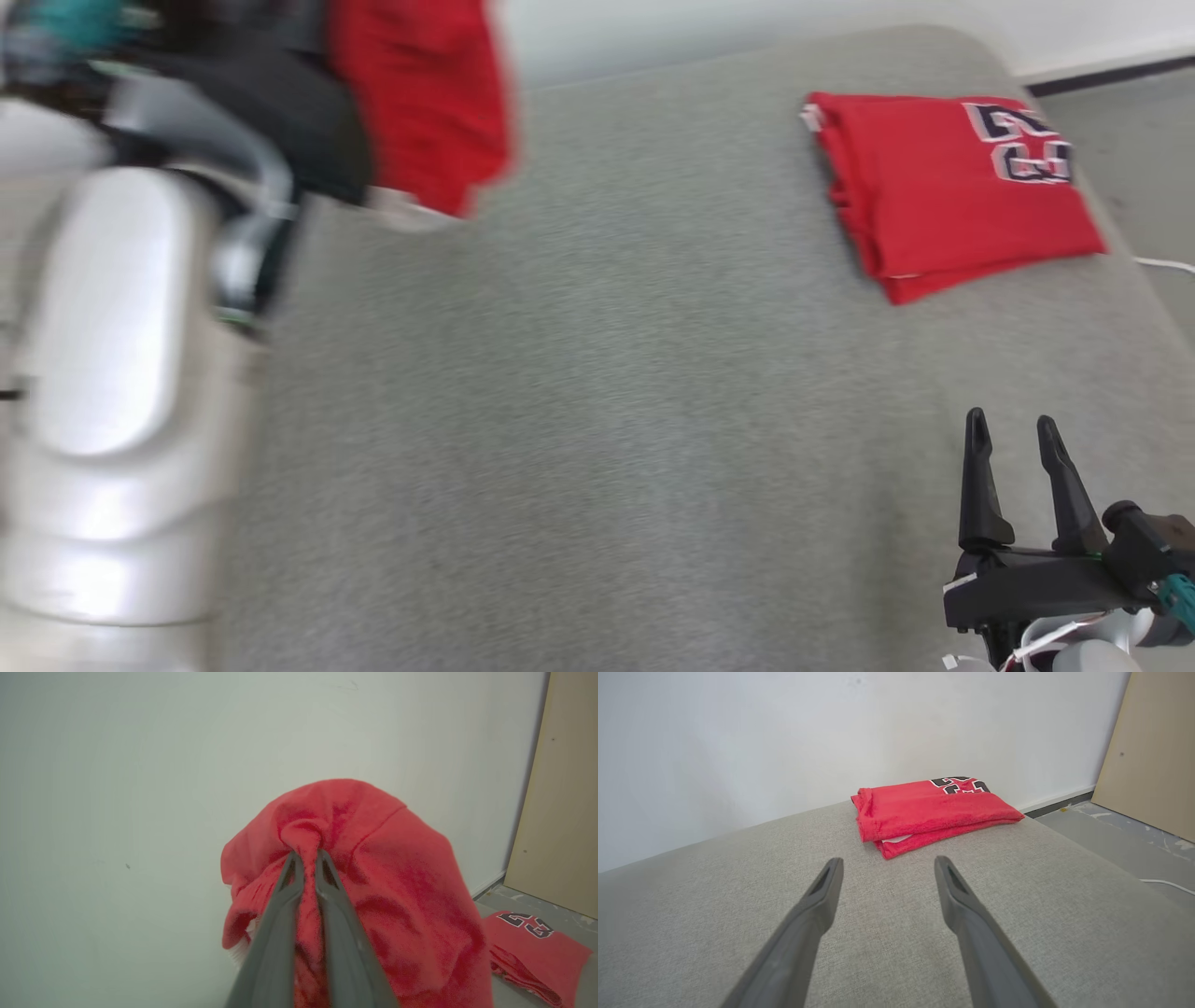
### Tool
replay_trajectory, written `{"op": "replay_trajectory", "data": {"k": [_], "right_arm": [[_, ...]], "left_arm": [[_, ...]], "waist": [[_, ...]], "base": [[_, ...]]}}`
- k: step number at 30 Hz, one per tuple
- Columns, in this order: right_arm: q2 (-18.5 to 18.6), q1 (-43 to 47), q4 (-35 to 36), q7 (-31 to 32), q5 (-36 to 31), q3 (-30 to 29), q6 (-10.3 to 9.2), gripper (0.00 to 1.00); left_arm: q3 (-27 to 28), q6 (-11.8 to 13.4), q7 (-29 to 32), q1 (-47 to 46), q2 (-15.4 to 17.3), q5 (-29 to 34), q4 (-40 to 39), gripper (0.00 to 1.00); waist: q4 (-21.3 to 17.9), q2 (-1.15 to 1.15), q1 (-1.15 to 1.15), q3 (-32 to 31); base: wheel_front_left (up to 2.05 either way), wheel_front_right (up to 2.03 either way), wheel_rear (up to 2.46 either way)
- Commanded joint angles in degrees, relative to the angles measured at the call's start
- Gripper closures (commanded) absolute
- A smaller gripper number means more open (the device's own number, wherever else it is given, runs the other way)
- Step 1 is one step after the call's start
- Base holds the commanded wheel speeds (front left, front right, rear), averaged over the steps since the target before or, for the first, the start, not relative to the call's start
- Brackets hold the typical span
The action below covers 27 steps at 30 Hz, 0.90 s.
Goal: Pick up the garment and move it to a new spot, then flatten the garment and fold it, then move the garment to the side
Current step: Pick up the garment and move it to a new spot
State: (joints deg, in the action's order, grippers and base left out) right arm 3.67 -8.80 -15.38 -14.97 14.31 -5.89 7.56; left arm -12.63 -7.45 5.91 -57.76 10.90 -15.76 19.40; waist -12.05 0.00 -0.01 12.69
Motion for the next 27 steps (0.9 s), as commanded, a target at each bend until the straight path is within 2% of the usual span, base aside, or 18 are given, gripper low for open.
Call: {"op": "replay_trajectory", "data": {"k": [1, 6, 10, 16, 21, 22, 27], "right_arm": [[-0.2, 0.7, 0.2, -0.3, 0.4, -0.1, -0.17, 0.0], [-0.5, 0.5, 0.3, -0.3, 0.4, 0.1, -0.17, 0.0], [-0.6, 0.6, 0.0, -0.3, 0.5, 0.0, -0.17, 0.0], [-0.6, 0.2, -0.7, -0.3, -0.2, 0.4, -0.17, 0.0], [-0.5, -0.2, -1.0, -0.3, -0.4, 1.5, -0.17, 0.0], [-0.3, -0.2, -1.2, -0.3, -0.6, 2.0, -0.17, 0.0], [-0.1, 1.1, -1.4, -0.3, -0.8, 2.6, -0.17, 0.0]], "left_arm": [[-0.2, 0.1, -0.5, 0.0, -0.5, -0.5, -0.2, 1.0], [-4.2, 0.1, -3.1, 3.7, -5.1, -2.6, 1.8, 1.0], [-6.4, 0.2, -5.7, 8.1, -6.9, -4.4, 5.1, 1.0], [-8.4, 1.2, -10.0, 17.6, -7.3, -6.1, 11.5, 1.0], [-8.2, 2.2, -13.9, 23.6, -5.3, -5.6, 17.4, 1.0], [-8.5, 2.3, -15.8, 24.6, -4.9, -5.2, 19.1, 0.0], [-8.1, 2.3, -19.8, 24.8, -5.3, -5.1, 19.9, 0.0]], "waist": [[-3.5, 0.0, 0.01, -1.2], [-5.6, 0.0, 0.01, -0.8], [-6.0, 0.0, 0.01, -0.6], [-5.1, 0.0, 0.01, -0.8], [-3.7, 0.0, 0.01, -1.4], [-2.9, 0.0, 0.01, -1.8], [-0.4, 0.0, 0.01, -3.9]], "base": [[0.0, 0.0, 0.0], [0.0, 0.0, 0.0], [0.0, 0.0, 0.0], [0.0, 0.0, 0.0], [0.0, 0.0, 0.0], [0.0, 0.0, 0.0], [0.0, 0.0, 0.0]]}}
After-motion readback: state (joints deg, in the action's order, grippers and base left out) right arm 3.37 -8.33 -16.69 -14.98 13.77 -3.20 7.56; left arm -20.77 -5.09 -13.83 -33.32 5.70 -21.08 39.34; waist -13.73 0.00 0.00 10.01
